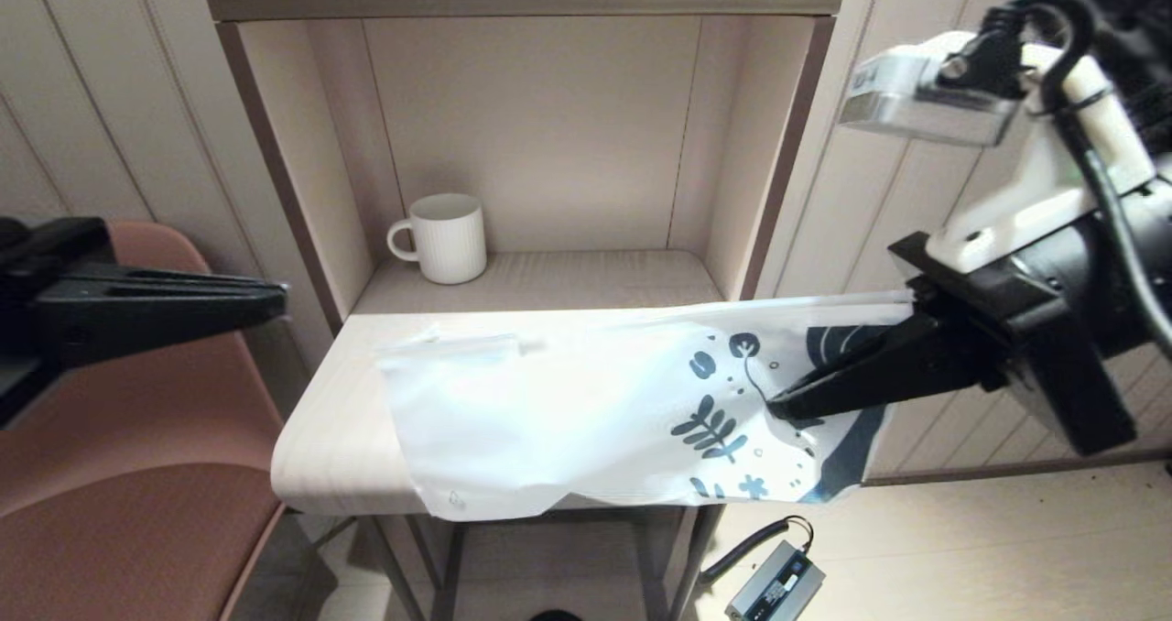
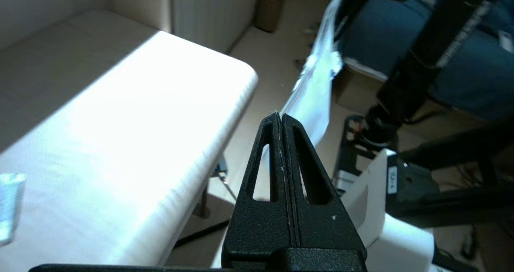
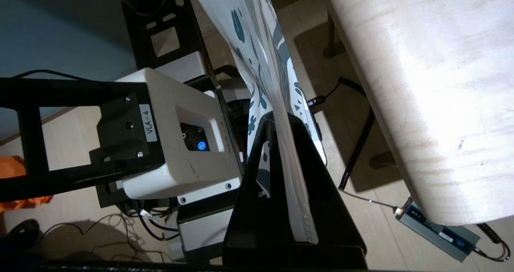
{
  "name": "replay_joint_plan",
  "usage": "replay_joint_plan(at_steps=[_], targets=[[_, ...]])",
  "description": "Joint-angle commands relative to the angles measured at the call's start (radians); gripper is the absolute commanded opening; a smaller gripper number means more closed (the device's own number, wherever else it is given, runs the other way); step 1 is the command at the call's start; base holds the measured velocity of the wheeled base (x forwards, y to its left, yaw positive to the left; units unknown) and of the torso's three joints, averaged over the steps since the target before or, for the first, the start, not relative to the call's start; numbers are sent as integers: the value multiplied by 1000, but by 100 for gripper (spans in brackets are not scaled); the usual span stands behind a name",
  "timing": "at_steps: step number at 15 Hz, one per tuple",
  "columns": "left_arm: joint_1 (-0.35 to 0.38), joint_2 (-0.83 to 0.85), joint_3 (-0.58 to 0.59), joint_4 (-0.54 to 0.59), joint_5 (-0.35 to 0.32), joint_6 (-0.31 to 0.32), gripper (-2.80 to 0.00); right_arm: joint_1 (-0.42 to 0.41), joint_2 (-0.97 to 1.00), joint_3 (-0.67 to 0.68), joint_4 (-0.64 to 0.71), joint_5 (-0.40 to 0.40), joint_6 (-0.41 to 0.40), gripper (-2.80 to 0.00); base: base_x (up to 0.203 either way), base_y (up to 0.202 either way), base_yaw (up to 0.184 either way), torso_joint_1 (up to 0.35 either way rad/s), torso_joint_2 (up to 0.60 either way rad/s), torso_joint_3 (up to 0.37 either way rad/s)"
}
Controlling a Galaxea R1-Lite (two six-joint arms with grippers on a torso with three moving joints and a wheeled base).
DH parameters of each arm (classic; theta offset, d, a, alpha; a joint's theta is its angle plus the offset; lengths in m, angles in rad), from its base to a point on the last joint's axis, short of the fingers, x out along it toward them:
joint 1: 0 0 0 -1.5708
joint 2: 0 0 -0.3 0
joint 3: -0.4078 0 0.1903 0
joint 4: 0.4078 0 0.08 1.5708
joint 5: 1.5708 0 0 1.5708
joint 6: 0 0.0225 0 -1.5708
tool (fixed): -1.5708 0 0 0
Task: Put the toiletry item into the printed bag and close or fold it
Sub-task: Open the storage bag
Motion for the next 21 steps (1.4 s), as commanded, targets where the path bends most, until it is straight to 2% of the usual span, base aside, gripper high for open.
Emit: replay_joint_plan(at_steps=[1, 3, 5, 6, 10, 14, 16, 21], targets=[[-63, 77, 1, 1, -22, 30, -280, 8, 53, 29, 1, 5, -12, -280, 0, 0, 0, 0, 0, 0], [-104, 83, 7, 1, -28, 63, -280, 21, 69, 22, 0, 6, -12, -280, 0, 0, 0, 0, 0, 0], [-136, 88, -15, 1, -36, 66, -280, 41, 82, 13, 1, 4, -12, -280, 0, 0, 0, 0, 0, 0], [-142, 83, -17, 1, -35, 71, 0, 46, 85, 6, 1, 4, -12, -280, 0, 0, 0, 0, 0, 0], [-144, 88, -13, 0, -44, 72, 0, 46, 119, -20, -2, 4, -12, -280, 0, 0, 0, 0, 0, 0], [-146, 114, -5, 0, -118, 76, 0, 53, 153, -71, -1, 5, -14, -280, 0, 0, 0, 0, 0, 0], [-155, 146, -11, 1, -121, 113, 0, 56, 160, -89, 2, 5, -14, -280, 0, 0, 0, 0, 0, 0], [-171, 211, -8, 1, -120, 140, 0, 64, 165, -95, -2, 4, -15, -280, 0, 0, 0, 0, 0, 0]])
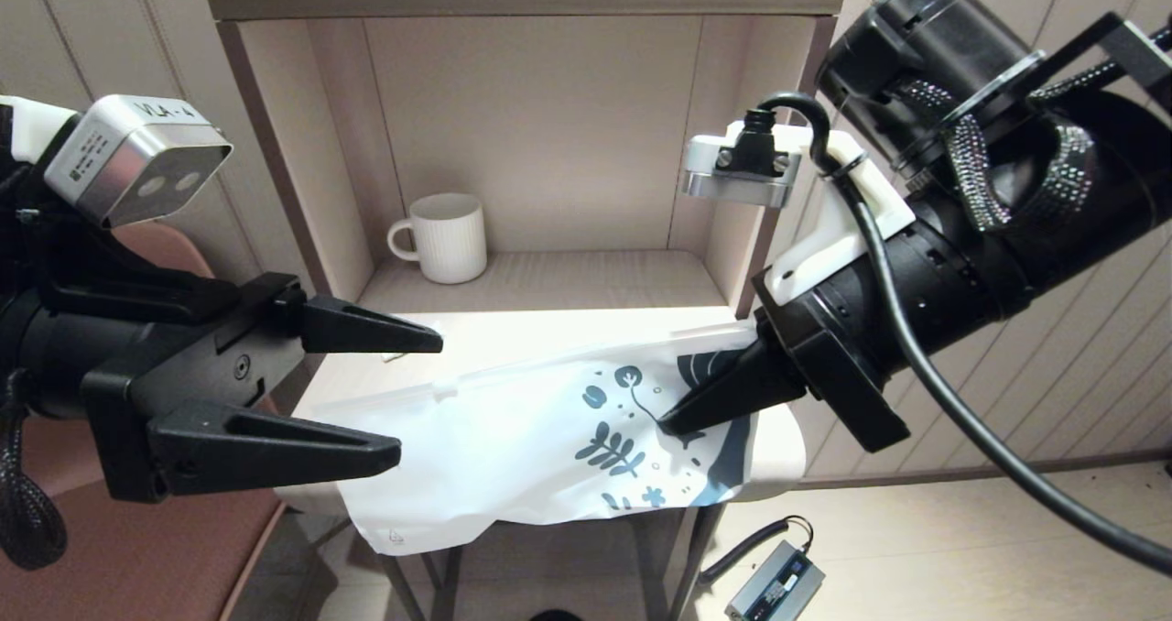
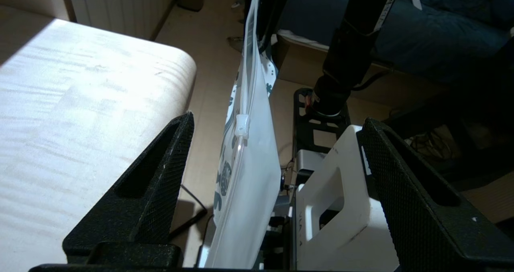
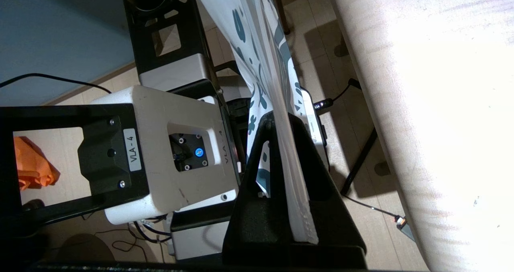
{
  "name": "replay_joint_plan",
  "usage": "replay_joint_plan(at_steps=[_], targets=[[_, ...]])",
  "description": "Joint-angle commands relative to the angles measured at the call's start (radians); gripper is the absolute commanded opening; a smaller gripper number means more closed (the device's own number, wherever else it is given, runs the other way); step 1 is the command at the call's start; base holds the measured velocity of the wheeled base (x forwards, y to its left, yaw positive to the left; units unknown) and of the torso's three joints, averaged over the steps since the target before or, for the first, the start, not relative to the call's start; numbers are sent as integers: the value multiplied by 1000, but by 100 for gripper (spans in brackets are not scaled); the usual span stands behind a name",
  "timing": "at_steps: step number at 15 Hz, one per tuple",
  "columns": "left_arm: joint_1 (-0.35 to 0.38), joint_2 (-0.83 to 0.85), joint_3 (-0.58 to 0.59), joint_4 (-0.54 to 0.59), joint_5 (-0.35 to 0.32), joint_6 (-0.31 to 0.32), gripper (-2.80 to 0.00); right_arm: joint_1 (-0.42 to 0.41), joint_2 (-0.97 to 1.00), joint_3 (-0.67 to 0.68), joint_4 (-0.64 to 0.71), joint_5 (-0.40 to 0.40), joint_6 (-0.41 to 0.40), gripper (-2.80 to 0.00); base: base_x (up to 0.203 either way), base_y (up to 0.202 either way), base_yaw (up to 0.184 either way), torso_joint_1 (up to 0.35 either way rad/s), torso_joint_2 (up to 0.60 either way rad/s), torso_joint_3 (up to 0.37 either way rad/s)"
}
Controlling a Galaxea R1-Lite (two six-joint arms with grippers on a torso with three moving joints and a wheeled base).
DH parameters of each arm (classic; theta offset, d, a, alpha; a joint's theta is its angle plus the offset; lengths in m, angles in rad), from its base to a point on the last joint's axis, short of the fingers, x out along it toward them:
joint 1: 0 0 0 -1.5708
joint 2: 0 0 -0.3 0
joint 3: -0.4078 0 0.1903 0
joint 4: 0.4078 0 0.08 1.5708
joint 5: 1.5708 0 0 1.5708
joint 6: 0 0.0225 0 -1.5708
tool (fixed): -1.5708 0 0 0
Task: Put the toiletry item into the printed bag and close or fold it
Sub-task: Open the storage bag
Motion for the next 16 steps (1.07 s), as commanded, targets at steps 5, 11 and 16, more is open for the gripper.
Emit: replay_joint_plan(at_steps=[5, 11, 16], targets=[[-25, 32, 0, 1, -5, 5, 0, 1, 24, -19, 4, 3, -2, -280, 0, 0, 0, 0, 0, 0], [-25, 31, 6, 1, -2, 3, 0, 0, 31, -29, 2, 3, -2, -280, 0, 0, 0, 0, 0, 0], [-25, 24, 19, 0, 0, 5, 0, 1, 37, -45, 2, 3, -2, -280, 0, 0, 0, 0, 0, 0]])
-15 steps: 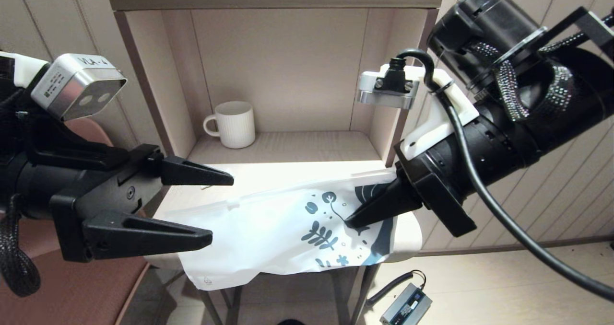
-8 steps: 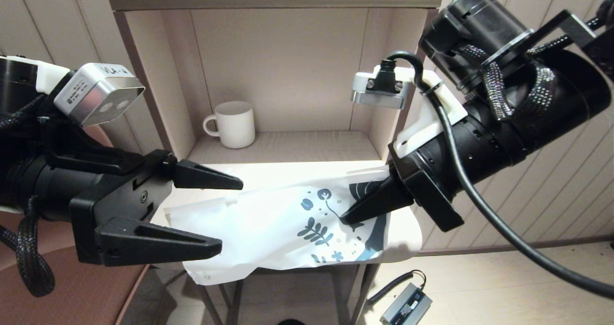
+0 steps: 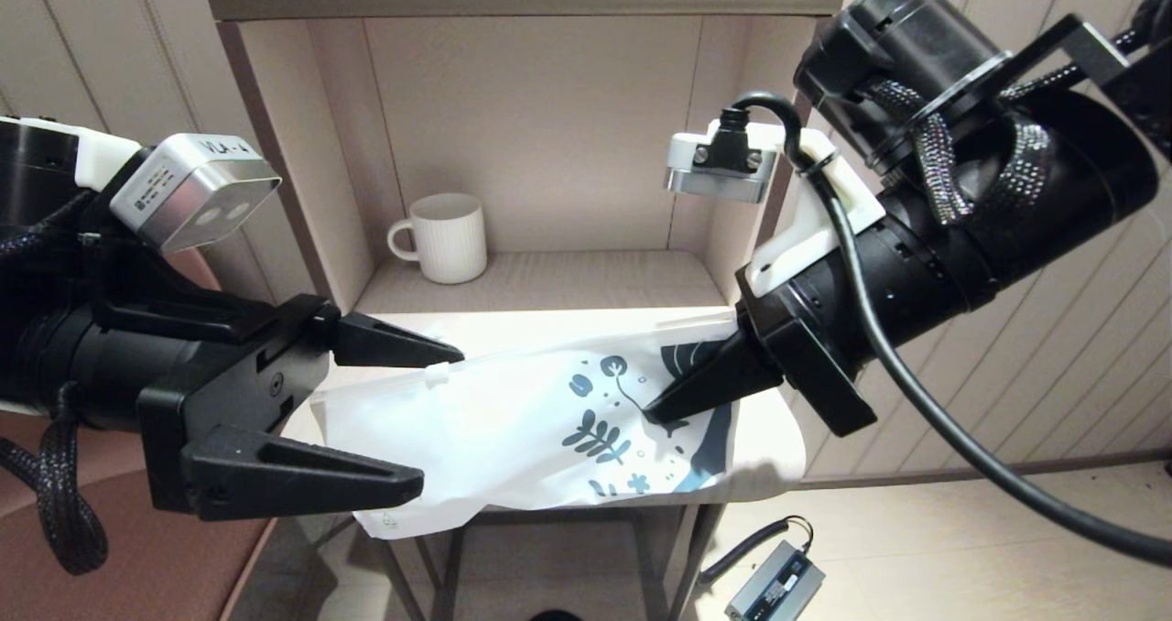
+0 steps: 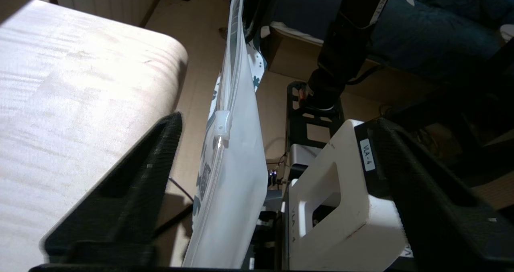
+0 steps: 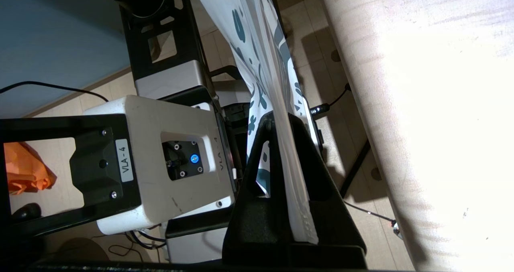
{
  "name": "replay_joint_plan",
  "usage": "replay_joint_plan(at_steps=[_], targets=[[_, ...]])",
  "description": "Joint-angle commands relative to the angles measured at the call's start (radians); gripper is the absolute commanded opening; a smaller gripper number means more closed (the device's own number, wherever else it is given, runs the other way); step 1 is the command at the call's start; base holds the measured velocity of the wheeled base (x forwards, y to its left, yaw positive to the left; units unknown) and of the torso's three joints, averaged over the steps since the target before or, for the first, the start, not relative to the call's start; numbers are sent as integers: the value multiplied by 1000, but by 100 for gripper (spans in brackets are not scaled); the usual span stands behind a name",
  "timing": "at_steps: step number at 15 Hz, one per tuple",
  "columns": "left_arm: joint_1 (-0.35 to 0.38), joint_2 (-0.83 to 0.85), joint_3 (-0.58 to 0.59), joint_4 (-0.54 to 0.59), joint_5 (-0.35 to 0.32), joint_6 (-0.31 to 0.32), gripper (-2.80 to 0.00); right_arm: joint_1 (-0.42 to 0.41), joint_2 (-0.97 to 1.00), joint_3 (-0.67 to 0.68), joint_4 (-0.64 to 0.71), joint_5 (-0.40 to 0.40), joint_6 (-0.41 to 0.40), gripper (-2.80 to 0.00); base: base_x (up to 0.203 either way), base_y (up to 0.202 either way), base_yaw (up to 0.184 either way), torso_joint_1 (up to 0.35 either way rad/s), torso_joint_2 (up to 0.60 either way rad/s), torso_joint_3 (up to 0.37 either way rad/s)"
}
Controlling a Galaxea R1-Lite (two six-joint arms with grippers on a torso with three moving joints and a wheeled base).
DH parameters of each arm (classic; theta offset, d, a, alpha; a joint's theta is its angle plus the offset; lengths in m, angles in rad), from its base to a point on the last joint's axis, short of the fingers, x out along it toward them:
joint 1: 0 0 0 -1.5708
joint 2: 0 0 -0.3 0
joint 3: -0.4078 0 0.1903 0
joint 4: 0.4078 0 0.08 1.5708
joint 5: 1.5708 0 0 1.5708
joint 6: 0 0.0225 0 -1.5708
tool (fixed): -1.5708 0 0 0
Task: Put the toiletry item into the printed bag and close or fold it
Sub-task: Open the storage bag
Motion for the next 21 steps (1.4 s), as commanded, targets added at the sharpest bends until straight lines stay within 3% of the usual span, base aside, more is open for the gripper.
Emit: replay_joint_plan(at_steps=[1, 21], targets=[[-1, -9, 3, 0, -7, 2, -280, 1, 6, -7, 5, 3, -2, -280, 0, 0, 0, 0, 0, 0], [0, -11, 77, -2, -9, 55, -280, 7, 12, 2, 7, 2, -2, -280, 0, 0, 0, 0, 0, 0]])
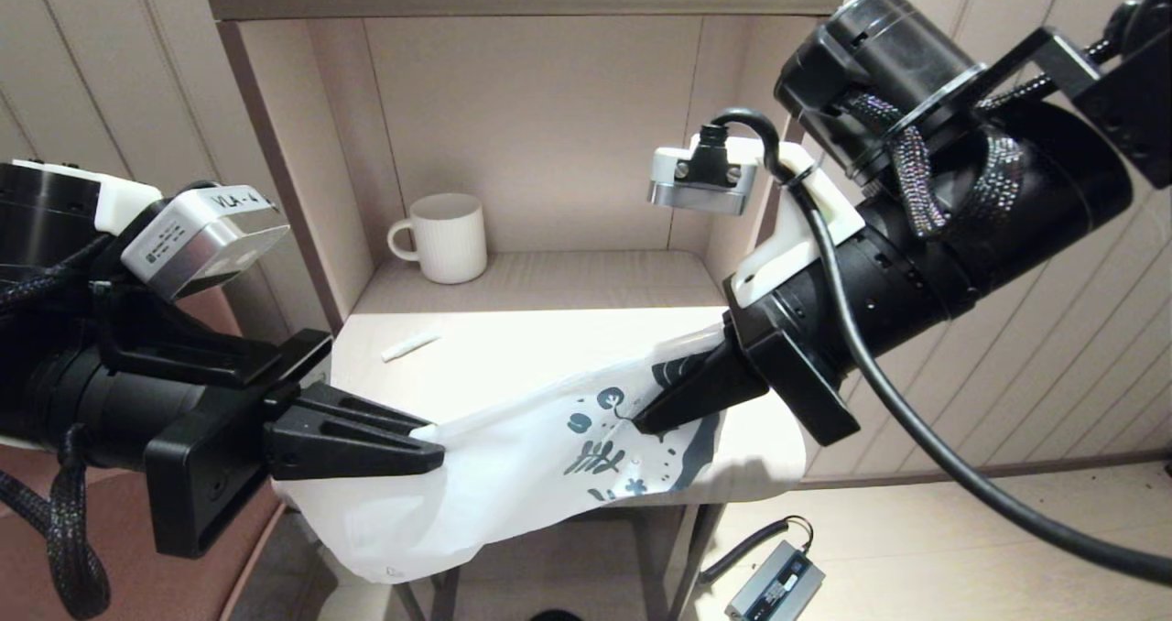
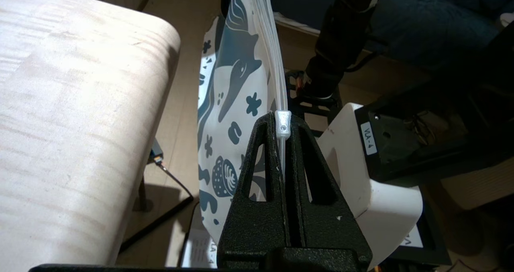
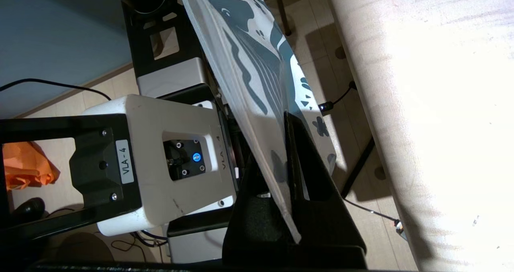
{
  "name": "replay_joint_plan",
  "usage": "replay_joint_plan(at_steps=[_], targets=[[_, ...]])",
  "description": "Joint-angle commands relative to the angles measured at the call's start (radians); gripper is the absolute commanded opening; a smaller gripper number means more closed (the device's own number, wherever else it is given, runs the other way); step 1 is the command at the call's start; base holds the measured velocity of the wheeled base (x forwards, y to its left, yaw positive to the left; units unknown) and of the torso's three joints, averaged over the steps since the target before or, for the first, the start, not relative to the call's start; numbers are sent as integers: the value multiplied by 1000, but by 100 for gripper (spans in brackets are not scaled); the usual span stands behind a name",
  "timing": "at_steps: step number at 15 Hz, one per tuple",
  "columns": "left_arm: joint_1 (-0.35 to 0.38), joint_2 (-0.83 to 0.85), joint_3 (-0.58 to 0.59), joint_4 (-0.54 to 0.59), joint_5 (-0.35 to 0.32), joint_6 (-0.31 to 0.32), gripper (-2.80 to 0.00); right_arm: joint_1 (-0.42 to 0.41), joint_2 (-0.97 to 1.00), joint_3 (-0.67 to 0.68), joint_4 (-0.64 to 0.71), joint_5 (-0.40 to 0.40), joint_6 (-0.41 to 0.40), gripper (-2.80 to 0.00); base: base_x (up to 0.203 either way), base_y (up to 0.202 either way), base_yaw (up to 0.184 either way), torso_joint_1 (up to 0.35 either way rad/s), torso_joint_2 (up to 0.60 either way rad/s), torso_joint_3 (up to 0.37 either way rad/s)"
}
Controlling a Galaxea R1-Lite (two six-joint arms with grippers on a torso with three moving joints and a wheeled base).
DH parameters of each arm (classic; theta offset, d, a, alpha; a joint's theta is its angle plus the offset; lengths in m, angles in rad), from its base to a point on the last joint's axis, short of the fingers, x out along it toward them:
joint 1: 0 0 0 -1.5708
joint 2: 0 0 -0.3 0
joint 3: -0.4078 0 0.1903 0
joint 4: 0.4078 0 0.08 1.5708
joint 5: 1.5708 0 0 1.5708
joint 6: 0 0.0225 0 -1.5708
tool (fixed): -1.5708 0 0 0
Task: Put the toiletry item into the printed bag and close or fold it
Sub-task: Open the storage bag
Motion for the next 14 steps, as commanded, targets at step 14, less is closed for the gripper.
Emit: replay_joint_plan(at_steps=[14], targets=[[9, -1, 49, 0, -7, 38, -280, -60, -41, 16, 9, 1, -11, -280, 0, 0, 0, 0, 0, 0]])
